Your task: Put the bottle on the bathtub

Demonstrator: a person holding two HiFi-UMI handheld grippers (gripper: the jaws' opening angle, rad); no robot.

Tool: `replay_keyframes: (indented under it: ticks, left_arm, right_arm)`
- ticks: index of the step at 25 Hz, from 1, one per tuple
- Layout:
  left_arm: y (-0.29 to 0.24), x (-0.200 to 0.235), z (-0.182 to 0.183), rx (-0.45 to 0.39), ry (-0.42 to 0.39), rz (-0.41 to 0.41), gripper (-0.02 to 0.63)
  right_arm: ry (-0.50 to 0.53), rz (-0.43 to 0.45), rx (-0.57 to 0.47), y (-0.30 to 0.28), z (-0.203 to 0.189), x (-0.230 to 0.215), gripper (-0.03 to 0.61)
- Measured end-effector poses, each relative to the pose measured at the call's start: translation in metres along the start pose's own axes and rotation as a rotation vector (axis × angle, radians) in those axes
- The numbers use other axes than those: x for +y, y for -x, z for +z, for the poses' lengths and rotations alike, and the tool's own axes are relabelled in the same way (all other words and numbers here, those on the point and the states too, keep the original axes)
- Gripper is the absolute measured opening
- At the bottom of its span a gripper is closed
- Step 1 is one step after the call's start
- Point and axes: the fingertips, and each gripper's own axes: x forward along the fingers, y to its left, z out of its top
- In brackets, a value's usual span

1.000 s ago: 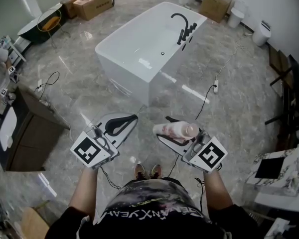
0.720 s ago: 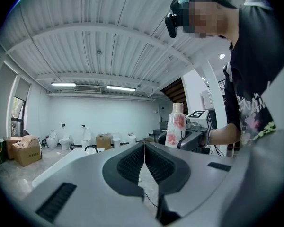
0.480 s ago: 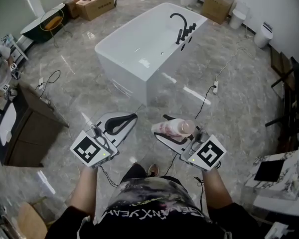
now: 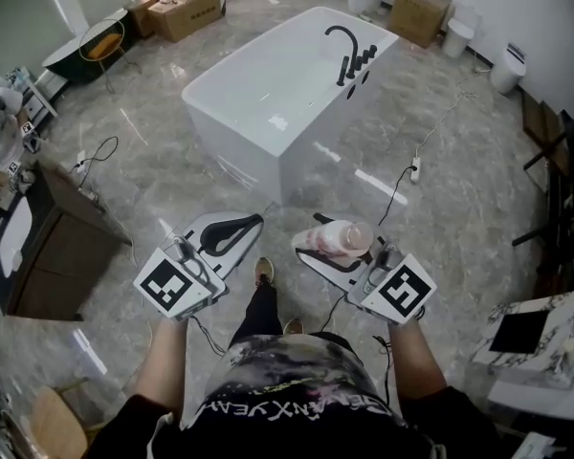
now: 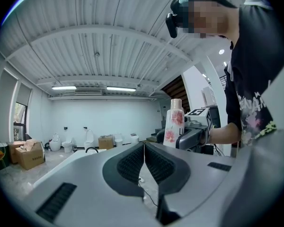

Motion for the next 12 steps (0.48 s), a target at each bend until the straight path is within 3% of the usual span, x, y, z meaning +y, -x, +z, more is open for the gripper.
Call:
replay_keyframes:
  ticks: [12]
  left_arm:
    - [-0.013,0.036,-0.019,-0.003,-0.004,0.025,0.023]
  right_arm:
    - [0.016,0.004,-0.004,-0.025,-0.019,-0.033,0.229]
